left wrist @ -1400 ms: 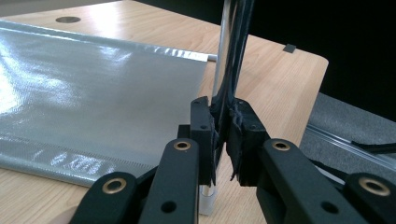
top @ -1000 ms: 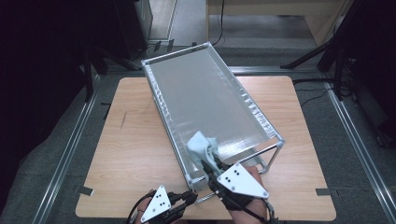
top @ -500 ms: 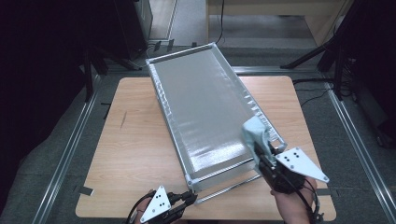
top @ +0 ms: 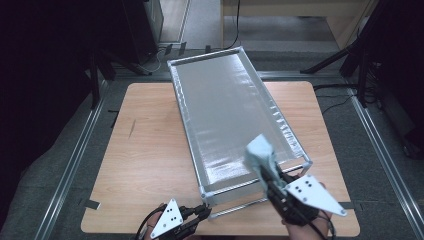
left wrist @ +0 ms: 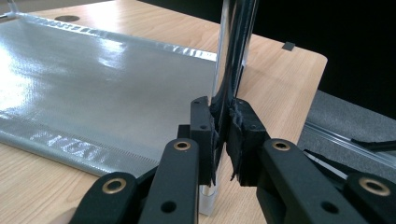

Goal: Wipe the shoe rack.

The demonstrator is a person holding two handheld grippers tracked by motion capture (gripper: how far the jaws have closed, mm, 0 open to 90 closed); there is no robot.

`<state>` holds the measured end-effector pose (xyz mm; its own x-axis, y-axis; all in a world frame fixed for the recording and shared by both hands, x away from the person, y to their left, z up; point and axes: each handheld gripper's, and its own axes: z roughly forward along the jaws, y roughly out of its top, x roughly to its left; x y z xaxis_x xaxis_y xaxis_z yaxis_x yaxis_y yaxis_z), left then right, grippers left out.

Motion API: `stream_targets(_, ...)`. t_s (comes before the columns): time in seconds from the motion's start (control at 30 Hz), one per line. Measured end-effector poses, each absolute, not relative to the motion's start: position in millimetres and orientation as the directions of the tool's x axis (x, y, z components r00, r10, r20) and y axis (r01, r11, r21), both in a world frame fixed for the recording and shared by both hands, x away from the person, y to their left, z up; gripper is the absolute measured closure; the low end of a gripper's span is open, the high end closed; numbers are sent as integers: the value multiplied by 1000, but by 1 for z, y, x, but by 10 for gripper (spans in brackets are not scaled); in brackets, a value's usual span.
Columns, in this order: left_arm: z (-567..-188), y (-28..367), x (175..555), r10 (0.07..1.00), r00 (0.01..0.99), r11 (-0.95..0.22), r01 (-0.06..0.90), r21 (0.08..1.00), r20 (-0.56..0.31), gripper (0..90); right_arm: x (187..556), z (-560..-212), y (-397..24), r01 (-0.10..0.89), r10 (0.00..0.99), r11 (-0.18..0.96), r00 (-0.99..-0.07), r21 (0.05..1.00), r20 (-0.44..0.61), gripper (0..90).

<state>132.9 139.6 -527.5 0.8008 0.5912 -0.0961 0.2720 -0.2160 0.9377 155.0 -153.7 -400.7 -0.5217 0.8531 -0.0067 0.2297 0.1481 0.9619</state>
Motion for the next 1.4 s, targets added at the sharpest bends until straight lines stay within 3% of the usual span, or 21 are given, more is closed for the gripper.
stream_targets(0.17,-527,140,133,590,801,-216,274,937,-99,815,139,-402,-124,187,793,205,-607,961,-52,723)
stream_targets(0.6,-528,134,133,584,805,-215,277,936,-104,816,147,-418,-138,116,841,138,-538,984,-54,781)
stream_targets(1.17,-528,120,133,587,804,-215,274,937,-101,817,154,-416,-143,131,843,149,-535,980,-57,781)
stream_targets(1.4,-527,116,143,575,809,-213,287,934,-118,814,146,-403,-190,120,914,121,-402,985,-63,777)
